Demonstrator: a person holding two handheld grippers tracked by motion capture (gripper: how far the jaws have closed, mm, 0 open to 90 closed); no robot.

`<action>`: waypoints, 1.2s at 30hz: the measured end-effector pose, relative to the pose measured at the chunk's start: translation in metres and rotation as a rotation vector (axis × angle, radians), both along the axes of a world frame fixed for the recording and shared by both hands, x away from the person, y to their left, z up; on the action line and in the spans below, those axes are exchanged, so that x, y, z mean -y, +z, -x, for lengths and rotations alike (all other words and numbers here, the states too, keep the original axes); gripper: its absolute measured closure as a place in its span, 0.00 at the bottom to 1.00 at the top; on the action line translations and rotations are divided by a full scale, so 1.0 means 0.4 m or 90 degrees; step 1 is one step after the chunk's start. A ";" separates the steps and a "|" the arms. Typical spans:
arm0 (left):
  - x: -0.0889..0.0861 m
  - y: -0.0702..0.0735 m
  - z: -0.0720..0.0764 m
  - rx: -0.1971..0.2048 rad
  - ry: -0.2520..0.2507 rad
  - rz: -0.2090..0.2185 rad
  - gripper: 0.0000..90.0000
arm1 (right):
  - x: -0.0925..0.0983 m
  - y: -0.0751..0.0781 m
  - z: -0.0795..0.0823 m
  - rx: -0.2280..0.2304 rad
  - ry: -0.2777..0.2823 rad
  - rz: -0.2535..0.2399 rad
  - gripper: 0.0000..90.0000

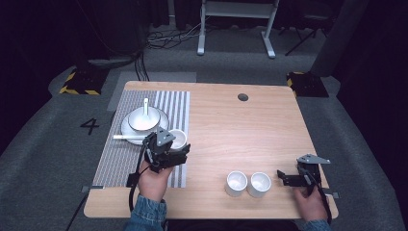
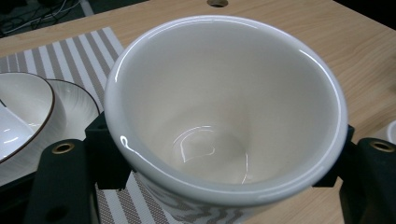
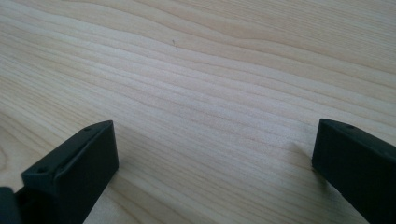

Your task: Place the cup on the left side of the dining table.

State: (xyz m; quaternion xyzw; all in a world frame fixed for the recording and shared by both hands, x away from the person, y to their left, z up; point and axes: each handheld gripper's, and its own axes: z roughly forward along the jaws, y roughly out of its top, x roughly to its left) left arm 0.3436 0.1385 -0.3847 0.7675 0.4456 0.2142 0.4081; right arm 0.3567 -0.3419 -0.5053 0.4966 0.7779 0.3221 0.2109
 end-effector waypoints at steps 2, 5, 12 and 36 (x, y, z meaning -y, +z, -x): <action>-0.005 0.000 -0.006 0.000 0.005 -0.002 0.29 | 0.000 0.000 0.000 0.000 0.000 0.000 0.00; -0.011 -0.003 -0.015 0.002 0.015 -0.007 0.29 | 0.000 0.000 0.000 0.000 0.000 0.000 0.00; -0.032 -0.023 -0.041 -0.005 0.040 -0.028 0.29 | 0.000 0.000 0.000 0.000 0.000 0.000 0.00; -0.088 -0.148 -0.105 -0.084 0.091 -0.031 0.29 | 0.000 0.000 0.000 0.000 0.001 0.000 0.00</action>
